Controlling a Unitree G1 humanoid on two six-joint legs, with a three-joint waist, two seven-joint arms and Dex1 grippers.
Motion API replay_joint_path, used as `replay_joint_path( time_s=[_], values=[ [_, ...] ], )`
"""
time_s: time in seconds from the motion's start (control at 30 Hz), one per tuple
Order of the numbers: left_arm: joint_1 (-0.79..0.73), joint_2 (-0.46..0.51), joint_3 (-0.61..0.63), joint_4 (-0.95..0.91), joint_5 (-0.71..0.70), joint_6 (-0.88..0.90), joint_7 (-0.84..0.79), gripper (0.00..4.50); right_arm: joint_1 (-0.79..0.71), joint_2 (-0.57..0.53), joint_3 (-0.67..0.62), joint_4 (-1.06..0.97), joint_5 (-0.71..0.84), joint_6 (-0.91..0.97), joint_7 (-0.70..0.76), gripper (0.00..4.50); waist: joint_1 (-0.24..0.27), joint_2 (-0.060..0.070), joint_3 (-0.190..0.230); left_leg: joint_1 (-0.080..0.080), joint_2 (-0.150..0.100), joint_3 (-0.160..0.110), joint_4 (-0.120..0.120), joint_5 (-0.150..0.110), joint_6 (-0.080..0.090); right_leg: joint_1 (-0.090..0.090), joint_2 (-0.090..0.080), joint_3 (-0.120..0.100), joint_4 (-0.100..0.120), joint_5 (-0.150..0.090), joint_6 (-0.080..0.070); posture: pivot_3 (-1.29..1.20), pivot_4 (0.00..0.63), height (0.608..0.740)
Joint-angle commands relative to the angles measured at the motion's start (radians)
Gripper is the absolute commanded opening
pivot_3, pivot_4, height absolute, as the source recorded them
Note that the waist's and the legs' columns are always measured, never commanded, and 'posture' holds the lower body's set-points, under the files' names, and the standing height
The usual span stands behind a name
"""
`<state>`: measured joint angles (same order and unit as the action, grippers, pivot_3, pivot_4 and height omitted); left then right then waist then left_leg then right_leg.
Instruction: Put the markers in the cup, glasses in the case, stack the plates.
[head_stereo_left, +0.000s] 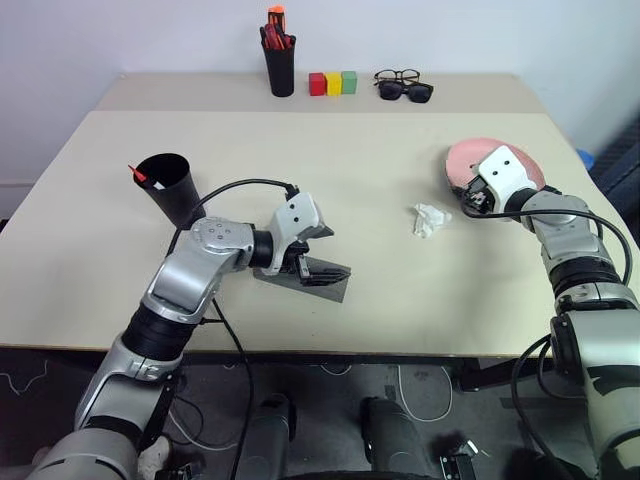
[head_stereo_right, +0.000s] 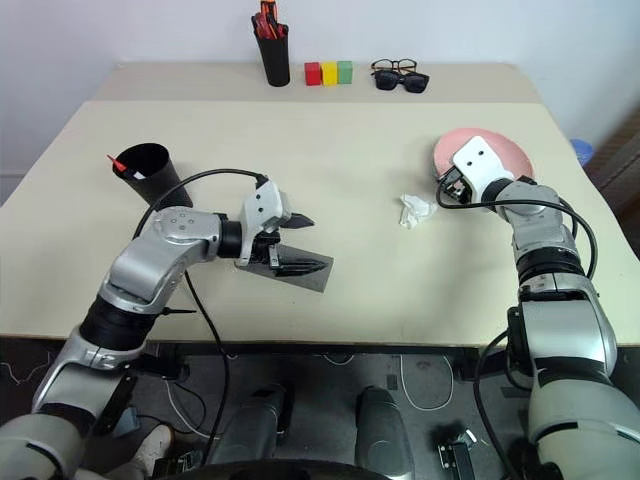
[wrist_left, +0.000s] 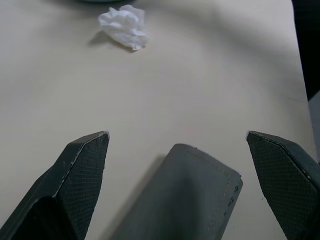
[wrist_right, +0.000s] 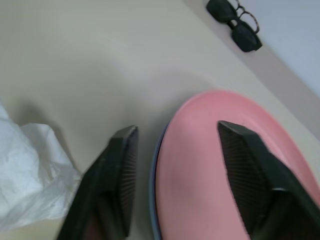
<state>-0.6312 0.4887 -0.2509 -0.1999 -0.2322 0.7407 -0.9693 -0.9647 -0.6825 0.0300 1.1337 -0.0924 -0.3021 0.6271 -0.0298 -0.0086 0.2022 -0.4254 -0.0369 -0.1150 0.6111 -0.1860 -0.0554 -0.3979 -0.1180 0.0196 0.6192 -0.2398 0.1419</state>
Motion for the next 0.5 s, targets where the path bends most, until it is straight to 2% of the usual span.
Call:
replay_joint_path(
  time_s=[0.03,0.13,0.27,0.37,0.5],
  values=[
    [0.005,0.007,0.024,-0.045,-0.031,0.012,0.015,4.5,0.015,-0.009,-0.11,-0.14,0.152,0.082,0.116,2.4,-0.003,0.0,0.0,0.0,0.0,0.0,0.0,0.0,0.0,0.0,0.0,0.0,0.0,0.0,0.0,0.0,0.15,0.74],
    [0.003,0.011,0.022,-0.031,-0.038,0.007,0.02,4.5,0.144,-0.018,-0.169,-0.398,0.3,0.31,0.248,2.4,-0.007,0.0,0.0,0.001,0.0,-0.001,0.001,0.0,0.0,0.001,0.0,0.0,0.001,0.0,0.0,0.0,0.15,0.74],
    [-0.018,0.007,0.02,0.002,-0.042,-0.006,0.019,4.5,0.358,-0.041,-0.195,-0.739,0.44,0.634,0.319,2.4,-0.005,0.0,0.0,0.002,0.0,-0.001,0.001,0.0,0.0,0.001,0.0,0.0,0.003,0.0,0.001,0.0,0.15,0.74],
    [-0.028,0.005,0.016,0.013,-0.046,-0.013,0.015,4.5,0.429,-0.02,-0.207,-0.823,0.475,0.74,0.289,2.4,-0.011,0.001,0.0,0.002,0.0,-0.001,0.002,0.0,0.0,0.001,0.0,0.0,0.004,0.0,0.0,0.0,0.15,0.74],
    [-0.035,0.009,0.018,0.013,-0.05,-0.012,0.014,4.5,0.447,0.024,-0.184,-0.794,0.446,0.737,0.234,2.4,-0.017,0.0,0.0,0.004,0.0,0.0,0.003,0.0,0.0,0.001,0.0,0.001,0.004,-0.001,-0.006,0.0,0.15,0.74]
  ],
)
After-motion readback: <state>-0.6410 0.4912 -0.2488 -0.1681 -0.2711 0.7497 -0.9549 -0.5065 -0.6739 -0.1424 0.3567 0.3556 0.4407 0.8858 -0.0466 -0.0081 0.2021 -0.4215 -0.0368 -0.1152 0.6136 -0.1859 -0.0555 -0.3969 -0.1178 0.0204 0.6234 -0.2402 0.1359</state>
